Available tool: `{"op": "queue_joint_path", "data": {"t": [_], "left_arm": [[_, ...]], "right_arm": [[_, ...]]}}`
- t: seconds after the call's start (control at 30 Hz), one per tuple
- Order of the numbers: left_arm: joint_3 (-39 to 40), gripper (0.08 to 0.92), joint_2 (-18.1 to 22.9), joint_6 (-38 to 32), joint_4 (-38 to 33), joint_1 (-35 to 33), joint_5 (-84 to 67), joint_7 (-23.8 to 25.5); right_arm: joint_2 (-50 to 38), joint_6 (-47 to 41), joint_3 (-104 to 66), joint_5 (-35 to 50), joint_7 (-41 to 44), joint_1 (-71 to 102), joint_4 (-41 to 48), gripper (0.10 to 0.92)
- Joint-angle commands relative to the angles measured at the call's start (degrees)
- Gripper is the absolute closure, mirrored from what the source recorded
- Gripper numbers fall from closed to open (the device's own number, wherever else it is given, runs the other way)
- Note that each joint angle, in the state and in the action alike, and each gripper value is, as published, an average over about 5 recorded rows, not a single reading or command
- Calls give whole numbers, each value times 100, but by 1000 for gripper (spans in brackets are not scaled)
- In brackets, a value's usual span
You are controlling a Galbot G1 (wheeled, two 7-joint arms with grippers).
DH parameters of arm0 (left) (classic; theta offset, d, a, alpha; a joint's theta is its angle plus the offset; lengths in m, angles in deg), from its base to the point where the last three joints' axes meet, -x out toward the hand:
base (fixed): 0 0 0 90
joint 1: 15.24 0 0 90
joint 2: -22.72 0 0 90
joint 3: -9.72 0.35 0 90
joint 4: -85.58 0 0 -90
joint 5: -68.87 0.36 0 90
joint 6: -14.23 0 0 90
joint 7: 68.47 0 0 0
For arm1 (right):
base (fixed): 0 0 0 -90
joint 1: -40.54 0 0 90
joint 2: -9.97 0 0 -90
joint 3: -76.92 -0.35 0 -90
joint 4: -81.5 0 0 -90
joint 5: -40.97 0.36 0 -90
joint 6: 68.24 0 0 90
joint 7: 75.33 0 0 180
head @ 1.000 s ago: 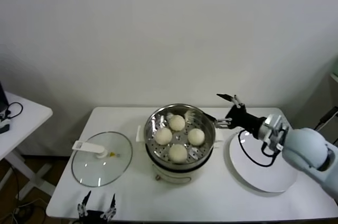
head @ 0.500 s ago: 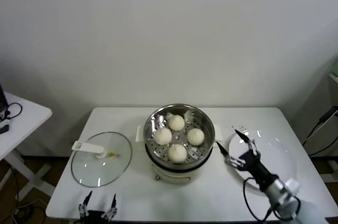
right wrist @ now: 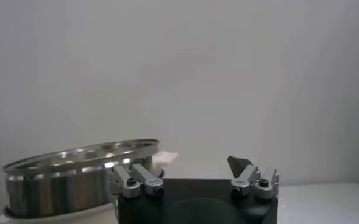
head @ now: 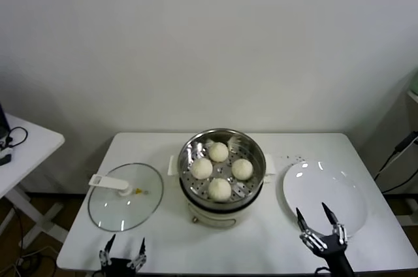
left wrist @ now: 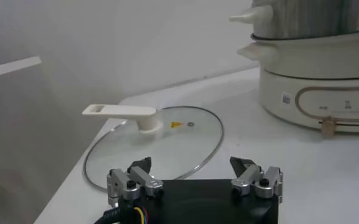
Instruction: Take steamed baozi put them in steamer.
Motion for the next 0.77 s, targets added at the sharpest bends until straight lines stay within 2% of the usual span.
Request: {"op": "queue_joint_path", "data": {"t": [0.03,0.77], "left_arm": [[18,177,36,-3,-36,0,-50,0],[97,177,46,-5,-154,-21,-178,21]], "right_arm": [[643,568,-174,65,-102,490,297,203],[809,513,-111,-54,-113,353,313,203]]}}
